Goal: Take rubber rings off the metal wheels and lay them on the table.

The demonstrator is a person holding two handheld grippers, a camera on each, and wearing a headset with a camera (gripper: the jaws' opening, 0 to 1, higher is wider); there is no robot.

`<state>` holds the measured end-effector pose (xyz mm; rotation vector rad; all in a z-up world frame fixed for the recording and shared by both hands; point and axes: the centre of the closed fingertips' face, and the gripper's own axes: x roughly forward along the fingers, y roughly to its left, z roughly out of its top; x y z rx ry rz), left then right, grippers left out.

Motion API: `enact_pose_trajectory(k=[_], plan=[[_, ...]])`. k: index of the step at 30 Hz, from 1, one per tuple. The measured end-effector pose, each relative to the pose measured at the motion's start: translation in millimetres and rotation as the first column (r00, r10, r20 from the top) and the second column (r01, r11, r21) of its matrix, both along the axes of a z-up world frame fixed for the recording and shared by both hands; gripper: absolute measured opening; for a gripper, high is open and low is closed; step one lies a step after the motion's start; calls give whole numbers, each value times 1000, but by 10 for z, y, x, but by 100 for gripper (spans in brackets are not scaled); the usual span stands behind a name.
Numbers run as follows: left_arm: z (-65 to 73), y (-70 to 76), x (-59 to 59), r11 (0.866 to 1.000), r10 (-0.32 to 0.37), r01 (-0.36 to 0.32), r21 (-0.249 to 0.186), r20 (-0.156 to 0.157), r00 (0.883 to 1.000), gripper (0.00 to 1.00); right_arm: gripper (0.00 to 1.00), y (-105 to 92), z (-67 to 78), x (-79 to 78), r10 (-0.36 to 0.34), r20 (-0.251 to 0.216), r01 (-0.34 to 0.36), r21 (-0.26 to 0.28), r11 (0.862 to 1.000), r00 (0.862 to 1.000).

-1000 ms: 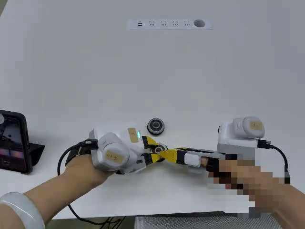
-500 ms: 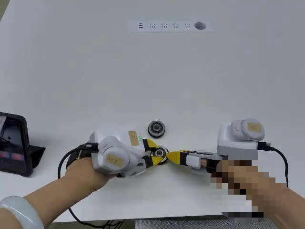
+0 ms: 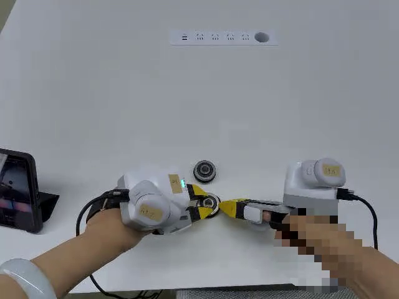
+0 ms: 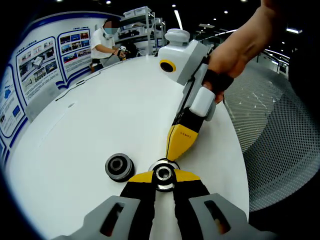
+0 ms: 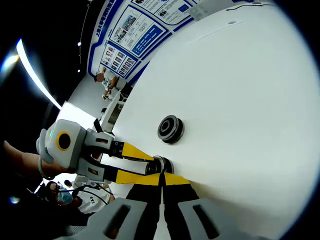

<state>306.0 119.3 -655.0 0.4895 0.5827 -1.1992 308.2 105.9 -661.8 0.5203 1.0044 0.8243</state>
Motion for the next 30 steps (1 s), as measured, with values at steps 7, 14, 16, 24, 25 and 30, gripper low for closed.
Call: enact_pose_trajectory(k=[7,14,16,24,25,30], plan=[[-2,0,-1,1000,2,-2,-1,-1,1000,13,2,14,26,-2,-1,34,1,-11,1000,999],[-1,-1,3,1000,3,-3,-1,-2,1000,13,2,45,46,7,5,51,-5,-4,1000,999],[-1,0,3,1000,3,-3,-3,-3,1000,13,1,48,52,4,6,50,-6,-2,1000,999],[-3,1,5,1000,4,-4,-5,-2,1000,13,1,72,80,-2,16,59,-17,9,1000,998],[-3,1,5,1000,4,-4,-5,-2,1000,13,1,77,84,-3,17,59,-18,10,1000,998],[-3,3,7,1000,3,-3,-5,-2,1000,13,1,100,114,-3,23,66,-24,22,999,998]])
